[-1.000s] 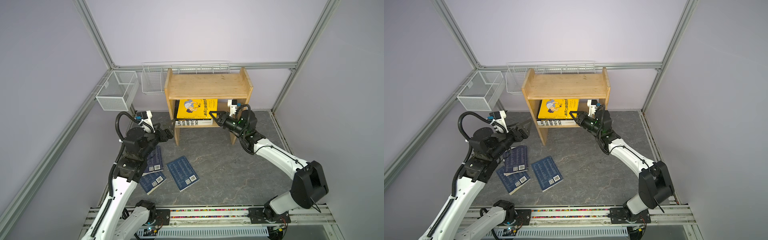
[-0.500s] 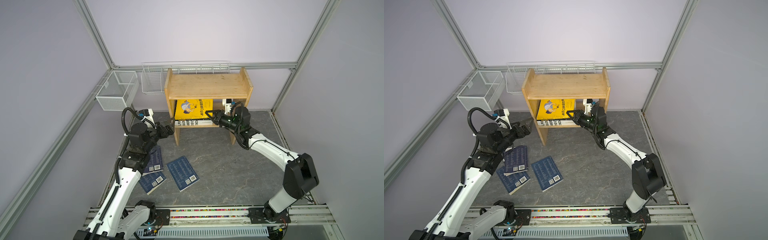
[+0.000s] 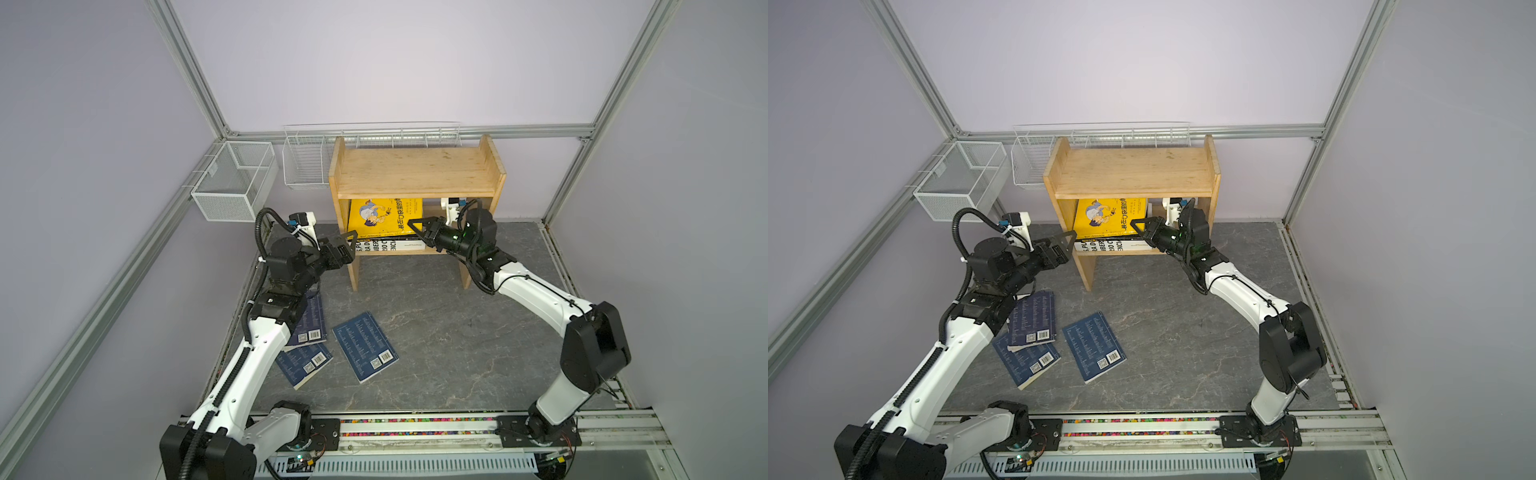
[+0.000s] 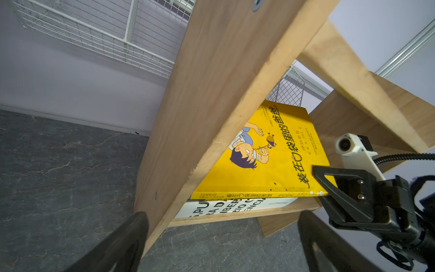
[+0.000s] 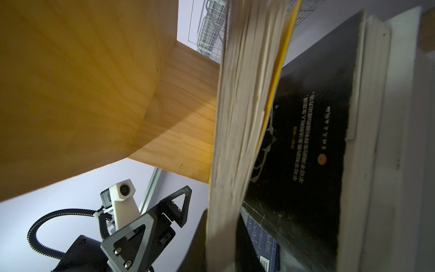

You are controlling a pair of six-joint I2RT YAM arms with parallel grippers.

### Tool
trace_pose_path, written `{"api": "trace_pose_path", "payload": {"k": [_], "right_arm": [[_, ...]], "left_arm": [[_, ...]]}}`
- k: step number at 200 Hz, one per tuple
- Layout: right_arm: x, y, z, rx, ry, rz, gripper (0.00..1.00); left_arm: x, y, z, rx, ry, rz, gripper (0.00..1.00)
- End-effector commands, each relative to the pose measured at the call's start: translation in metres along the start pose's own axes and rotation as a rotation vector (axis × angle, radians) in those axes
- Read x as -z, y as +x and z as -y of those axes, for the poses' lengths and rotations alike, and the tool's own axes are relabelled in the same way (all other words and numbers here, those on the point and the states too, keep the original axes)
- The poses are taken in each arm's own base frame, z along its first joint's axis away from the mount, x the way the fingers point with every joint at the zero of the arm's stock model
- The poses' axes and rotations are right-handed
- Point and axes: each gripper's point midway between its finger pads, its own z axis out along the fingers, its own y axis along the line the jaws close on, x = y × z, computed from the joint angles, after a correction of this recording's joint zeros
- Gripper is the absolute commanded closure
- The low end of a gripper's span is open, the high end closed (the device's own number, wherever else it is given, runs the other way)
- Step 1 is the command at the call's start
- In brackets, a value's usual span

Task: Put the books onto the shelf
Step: 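Push the yellow book deeper onto the lower shelf with both grippers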

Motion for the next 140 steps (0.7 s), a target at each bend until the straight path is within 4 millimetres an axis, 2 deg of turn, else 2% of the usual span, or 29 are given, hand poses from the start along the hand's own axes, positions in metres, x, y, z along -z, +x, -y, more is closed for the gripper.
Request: {"api": "trace_pose_path", "payload": {"k": [1, 77, 140], "right_arm": [[-0.003, -0.013, -0.027, 0.061, -0.084, 0.031, 0.88], [-0.007, -0.009, -0.014, 0.046, -0.043, 0.015, 0.88], [-0.013, -0.005, 0.0, 0.014, -0.008, 0.006, 0.88]], "left_arm": [[-0.004, -0.016, 0.007, -0.033, 0.032, 0.036, 0.01], [-0.036, -0.02, -0.011, -0.006, -0.016, 0.04, 0.01], [-0.069, -0.009, -0.032, 0.044, -0.071, -0.004, 0.0]]}}
